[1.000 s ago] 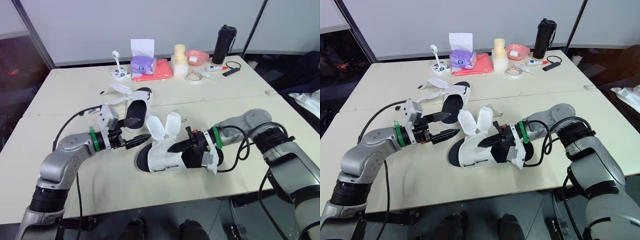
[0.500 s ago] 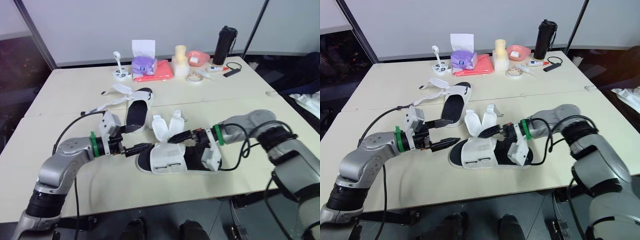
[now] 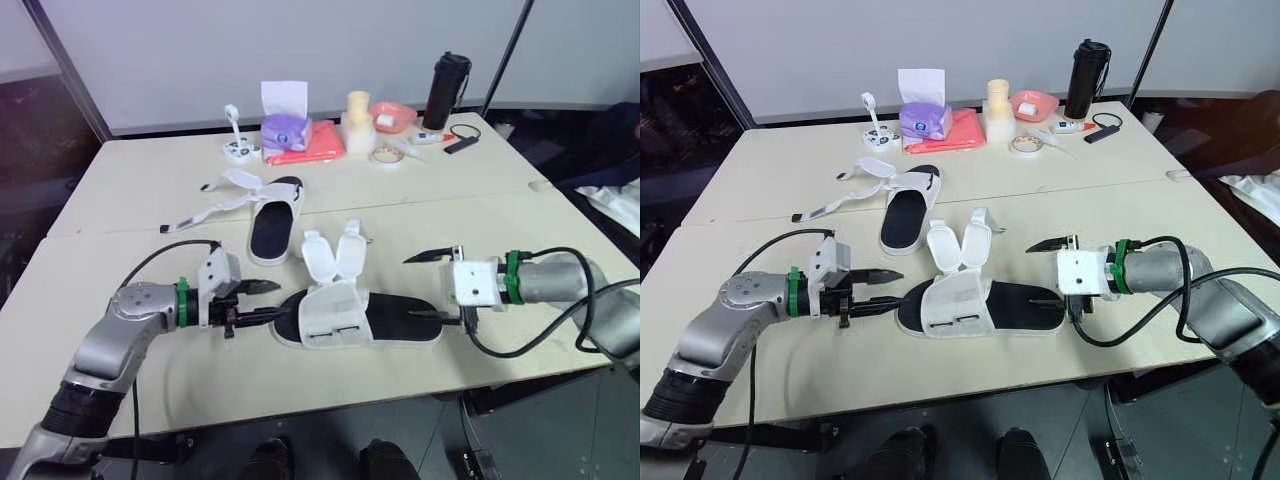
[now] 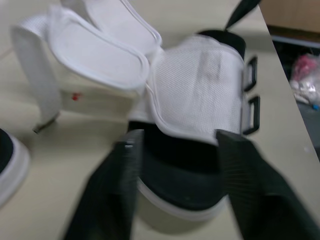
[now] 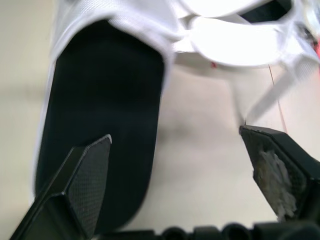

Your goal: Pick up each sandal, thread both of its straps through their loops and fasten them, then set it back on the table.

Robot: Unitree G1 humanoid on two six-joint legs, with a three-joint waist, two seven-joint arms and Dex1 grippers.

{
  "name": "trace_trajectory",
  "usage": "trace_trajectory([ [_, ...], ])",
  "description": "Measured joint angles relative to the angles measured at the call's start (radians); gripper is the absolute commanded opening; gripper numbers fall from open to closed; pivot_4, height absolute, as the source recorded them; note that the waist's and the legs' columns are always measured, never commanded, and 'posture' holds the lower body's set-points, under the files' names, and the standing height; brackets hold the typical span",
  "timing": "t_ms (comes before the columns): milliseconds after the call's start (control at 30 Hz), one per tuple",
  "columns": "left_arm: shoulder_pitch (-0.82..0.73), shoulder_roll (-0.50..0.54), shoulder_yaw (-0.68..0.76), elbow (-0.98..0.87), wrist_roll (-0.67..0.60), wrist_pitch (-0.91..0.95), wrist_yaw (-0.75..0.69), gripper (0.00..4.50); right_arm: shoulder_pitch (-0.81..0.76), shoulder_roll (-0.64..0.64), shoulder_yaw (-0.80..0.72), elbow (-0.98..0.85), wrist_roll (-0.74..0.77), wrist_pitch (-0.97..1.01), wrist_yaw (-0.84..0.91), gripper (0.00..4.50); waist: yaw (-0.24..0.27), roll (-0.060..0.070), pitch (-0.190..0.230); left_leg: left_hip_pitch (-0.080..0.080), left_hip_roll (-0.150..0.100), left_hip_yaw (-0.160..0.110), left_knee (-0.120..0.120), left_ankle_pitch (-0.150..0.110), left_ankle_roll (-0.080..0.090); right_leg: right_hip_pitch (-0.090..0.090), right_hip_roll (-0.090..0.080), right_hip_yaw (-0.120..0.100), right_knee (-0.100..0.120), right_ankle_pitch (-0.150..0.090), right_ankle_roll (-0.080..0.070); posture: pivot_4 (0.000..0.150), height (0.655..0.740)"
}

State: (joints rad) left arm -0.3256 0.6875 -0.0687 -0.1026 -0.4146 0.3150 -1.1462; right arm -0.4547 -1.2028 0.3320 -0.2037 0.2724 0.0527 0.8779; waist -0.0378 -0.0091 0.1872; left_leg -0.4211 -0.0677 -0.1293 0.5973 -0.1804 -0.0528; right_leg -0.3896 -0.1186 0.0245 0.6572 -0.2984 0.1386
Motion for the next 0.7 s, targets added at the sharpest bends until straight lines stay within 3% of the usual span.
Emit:
trace_trajectory([
  [67,-0.002,0.000,-0.008,0.035,0.019,-0.036,-0.026,0.07,0.018,0.014,-0.066,-0.048,0.056,0.159,-0.020,4.50,0.003,0.000,0.000,0.000,0.000,0.000,0.000,0.000,0.000,0.000,0.000,0.000,0.000,0.000,0.000,0.150,0.7400],
  [300,-0.039,-0.050,-0.082,0.132,0.061,-0.091,-0.082,0.07,0.009,0.145,-0.204,-0.127,0.165,0.539,-0.128,4.50,0.022,0.000,0.000,-0.002,0.000,0.001,0.001,0.000,0.000,-0.002,0.000,-0.001,-0.001,0.000,0.000,0.150,0.7400],
  [700,-0.123,-0.224,-0.145,0.299,0.125,-0.140,-0.070,0.07,-0.025,0.249,-0.255,-0.170,0.170,0.748,-0.178,4.50,0.025,-0.001,0.000,-0.005,-0.001,0.002,0.004,-0.001,0.001,-0.001,0.000,-0.003,0.000,0.000,0.001,0.150,0.7400],
])
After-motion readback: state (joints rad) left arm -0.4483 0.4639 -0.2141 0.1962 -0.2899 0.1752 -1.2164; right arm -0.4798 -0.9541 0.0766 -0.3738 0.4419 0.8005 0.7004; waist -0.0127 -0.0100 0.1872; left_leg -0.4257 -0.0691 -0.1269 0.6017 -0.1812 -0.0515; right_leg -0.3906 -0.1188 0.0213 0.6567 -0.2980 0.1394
